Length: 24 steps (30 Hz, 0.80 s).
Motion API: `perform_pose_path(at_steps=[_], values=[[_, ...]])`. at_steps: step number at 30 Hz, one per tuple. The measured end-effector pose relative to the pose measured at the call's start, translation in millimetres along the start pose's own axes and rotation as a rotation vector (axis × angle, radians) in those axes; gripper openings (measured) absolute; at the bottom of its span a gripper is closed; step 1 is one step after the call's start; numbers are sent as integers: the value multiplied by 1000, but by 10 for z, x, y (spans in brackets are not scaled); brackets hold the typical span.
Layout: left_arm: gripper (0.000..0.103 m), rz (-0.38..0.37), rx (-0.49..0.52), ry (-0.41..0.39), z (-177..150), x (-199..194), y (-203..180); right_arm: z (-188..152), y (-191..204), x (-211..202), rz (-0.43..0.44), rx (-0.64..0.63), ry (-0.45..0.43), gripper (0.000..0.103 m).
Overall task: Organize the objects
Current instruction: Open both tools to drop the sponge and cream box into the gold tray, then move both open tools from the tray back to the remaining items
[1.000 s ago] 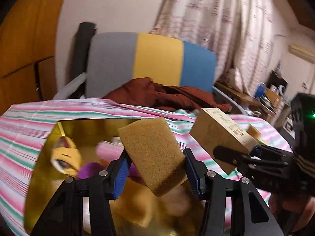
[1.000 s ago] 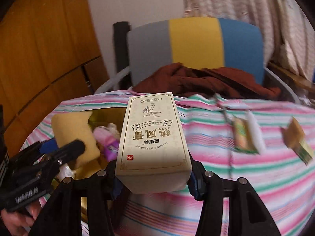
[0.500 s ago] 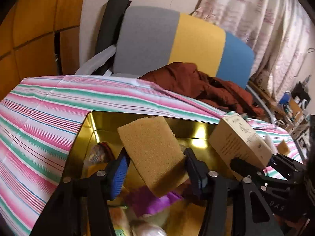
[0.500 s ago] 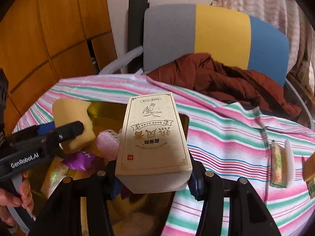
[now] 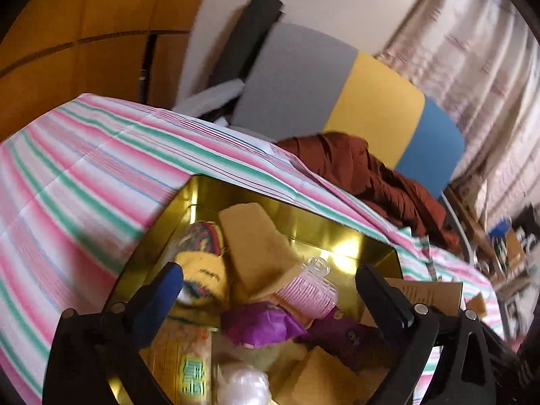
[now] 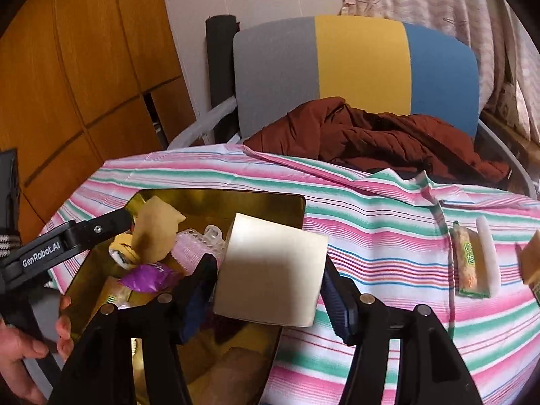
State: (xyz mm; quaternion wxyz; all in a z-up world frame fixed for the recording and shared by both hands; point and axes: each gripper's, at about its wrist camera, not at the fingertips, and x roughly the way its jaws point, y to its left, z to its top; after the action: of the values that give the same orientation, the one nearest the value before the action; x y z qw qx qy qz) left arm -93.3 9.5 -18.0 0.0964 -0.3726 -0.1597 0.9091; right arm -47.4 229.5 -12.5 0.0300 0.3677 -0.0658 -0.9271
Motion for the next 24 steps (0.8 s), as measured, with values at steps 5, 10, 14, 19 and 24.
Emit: perform_pose_path(at_steps=[5,10,14,19,24], values=[[103,14,-73,-83,-114,-293,61,51,103,12,-36,-54,-33,61],[103,3,-90,-100,-154,-455,68,335,133,29,-71,-63,-103,61],[103,15,-94,-124,-189,-580,110,316,-23,-170,-31,8,-167,61],[103,-1,-129,-127,-249,-620,132,133,-80,-187,-20,3,-126,61],[103,-5,-115,-108,-287,-622,73,67,-98,-134,-16,6,-97,59]])
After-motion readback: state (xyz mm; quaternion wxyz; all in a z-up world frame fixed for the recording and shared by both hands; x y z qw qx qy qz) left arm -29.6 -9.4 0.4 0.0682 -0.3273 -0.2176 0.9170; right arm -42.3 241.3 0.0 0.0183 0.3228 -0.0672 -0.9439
